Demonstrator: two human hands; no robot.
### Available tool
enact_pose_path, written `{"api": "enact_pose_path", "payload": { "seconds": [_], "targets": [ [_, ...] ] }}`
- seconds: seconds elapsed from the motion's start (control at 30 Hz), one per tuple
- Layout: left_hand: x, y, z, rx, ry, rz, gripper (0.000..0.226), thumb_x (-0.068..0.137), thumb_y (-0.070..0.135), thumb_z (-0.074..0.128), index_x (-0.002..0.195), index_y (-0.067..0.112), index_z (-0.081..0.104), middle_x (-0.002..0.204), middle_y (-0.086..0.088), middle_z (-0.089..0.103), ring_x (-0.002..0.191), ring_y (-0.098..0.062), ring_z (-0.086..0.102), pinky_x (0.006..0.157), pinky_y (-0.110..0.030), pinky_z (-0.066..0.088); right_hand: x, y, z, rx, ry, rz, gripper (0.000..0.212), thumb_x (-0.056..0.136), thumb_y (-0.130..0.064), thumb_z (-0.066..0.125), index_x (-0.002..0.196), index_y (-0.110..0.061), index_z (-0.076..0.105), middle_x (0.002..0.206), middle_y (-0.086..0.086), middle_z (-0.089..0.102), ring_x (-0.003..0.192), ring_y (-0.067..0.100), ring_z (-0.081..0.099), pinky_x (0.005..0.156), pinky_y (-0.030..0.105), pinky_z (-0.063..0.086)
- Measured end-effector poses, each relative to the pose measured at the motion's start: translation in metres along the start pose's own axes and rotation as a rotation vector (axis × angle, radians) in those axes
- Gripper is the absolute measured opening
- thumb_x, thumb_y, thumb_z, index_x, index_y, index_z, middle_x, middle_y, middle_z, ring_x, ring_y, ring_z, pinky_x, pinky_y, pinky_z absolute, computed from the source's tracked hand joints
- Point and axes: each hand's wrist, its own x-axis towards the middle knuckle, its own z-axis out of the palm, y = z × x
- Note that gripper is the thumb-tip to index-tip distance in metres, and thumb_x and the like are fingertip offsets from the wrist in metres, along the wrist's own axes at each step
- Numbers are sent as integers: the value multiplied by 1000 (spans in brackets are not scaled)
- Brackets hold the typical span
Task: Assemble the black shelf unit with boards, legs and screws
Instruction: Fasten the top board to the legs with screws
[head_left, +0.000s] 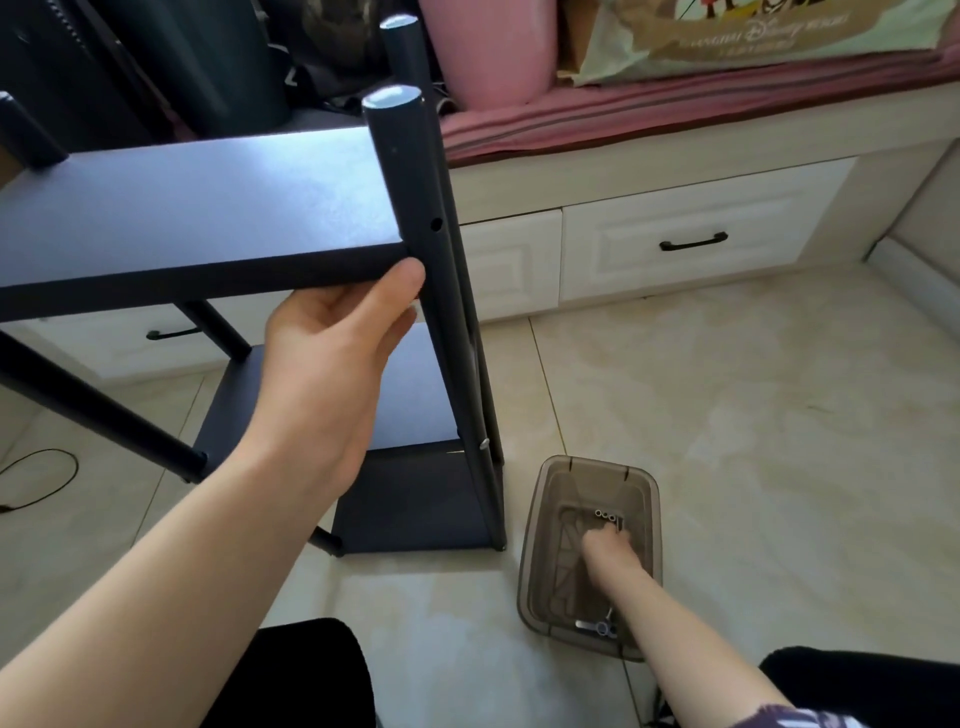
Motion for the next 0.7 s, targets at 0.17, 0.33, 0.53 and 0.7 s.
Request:
{"api": "enact_pose_path", "payload": {
  "seconds": [0.17,0.33,0.53,0.7],
  "targets": [
    [0,-2,4,-178,-57,28,15,83,17,72,96,11,77,109,-10,76,113,-27,70,101,-35,54,9,5,0,58,13,43,44,97,4,41,140,-1,46,145,22,41,135,39,39,110,42,38],
    [-2,-3,7,-198,-36,23,9,85,17,70,90,18,78,105,-2,77,113,-24,70,102,-37,53,13,6,-2,132,47,52,44,95,8,37,137,-1,50,142,22,44,134,40,40,107,43,41],
    [-3,4,12,-174,-51,18,11,83,28,70,82,31,80,102,8,77,106,-15,71,100,-36,54,16,2,-5,253,54,65,41,99,5,33,137,4,47,140,23,46,130,36,47,105,40,42],
    [-7,5,15,-165,-34,11,12,83,28,67,80,31,79,103,8,77,110,-16,71,102,-38,52,14,2,-3,246,84,42,38,100,0,35,135,1,51,137,19,51,126,33,51,102,38,45]
  ]
}}
